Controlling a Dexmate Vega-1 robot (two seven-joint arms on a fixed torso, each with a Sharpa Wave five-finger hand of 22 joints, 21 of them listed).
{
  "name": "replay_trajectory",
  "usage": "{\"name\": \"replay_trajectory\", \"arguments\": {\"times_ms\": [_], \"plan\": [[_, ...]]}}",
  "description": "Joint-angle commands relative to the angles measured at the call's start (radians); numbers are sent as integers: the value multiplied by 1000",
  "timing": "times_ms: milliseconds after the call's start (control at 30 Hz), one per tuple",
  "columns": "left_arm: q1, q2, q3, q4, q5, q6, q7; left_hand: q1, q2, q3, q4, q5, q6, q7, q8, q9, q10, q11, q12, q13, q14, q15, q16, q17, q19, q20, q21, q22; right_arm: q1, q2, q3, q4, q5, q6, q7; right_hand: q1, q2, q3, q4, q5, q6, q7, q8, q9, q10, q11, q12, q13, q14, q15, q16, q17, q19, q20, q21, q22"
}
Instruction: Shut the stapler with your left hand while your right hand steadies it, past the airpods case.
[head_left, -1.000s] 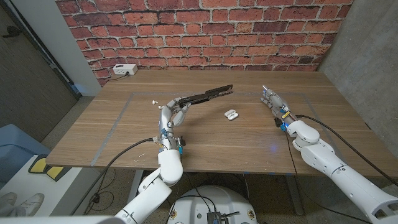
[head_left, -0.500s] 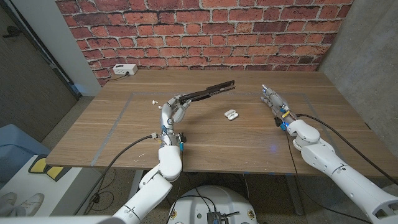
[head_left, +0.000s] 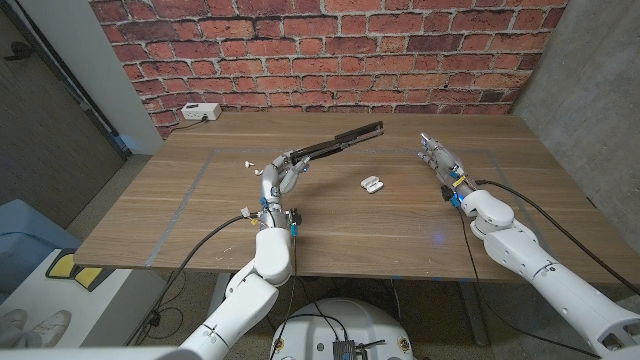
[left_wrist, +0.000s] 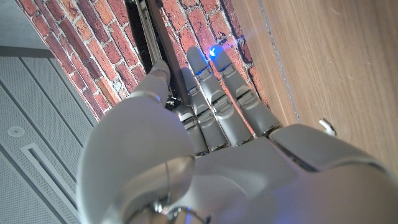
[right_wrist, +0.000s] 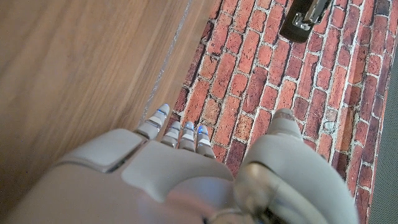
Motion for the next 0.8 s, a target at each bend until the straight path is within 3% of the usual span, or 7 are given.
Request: {"name": "replay_trajectory", "arguments": {"times_ms": [33,100,367,500,800], "plan": [[-15,-12,-8,31,-113,-57,-85,70,57,65,56,-3,14,-2,9,0,39,-23,6,3,13,-33,4,0,7,-37,13,1,-5,-11,5,-24,-7,-5,-9,2,10,-3,-5,-3,-4,-13,5,3,11,13,2,2,3,7,3,0,-8,30,-2,3],[-16,-12,-9,33,-126,-59,-95,70,57,65,55,-4,19,-4,10,-1,42,-23,4,0,16,-33,5,-2,7,-36,15,1,-6,-10,3,-26,-8,-5,-9,-1,10,-4,-3,-3,-6,-14,4,3,19,28,4,2,2,13,4,1,-12,35,-4,3],[-14,-12,-13,32,-177,-63,-128,69,55,64,51,-6,23,5,7,-4,52,-22,-2,-10,20,-32,3,-7,8,-37,22,-1,-10,-12,1,-33,-14,-3,-11,-4,11,-4,-1,-3,-10,-15,3,4,34,28,9,3,1,16,4,3,-21,38,-7,4],[-14,-5,-16,27,-209,-59,-153,70,54,65,46,-8,7,-11,-4,-9,55,-22,-8,-18,23,-33,2,-11,7,-36,28,-2,-12,-11,0,-37,-16,-2,-14,-4,13,-4,-1,-3,-10,-17,3,4,41,33,11,4,0,15,4,3,-21,38,-6,4],[-17,4,-16,40,-250,-81,-196,67,54,64,45,-9,15,-12,-7,-14,63,-21,-13,-27,26,-32,2,-12,7,-36,35,-3,-24,-15,1,-53,-18,-2,-21,-2,16,-2,-2,-3,-11,-19,3,4,45,29,12,6,1,13,4,4,-22,37,-6,4]]}}
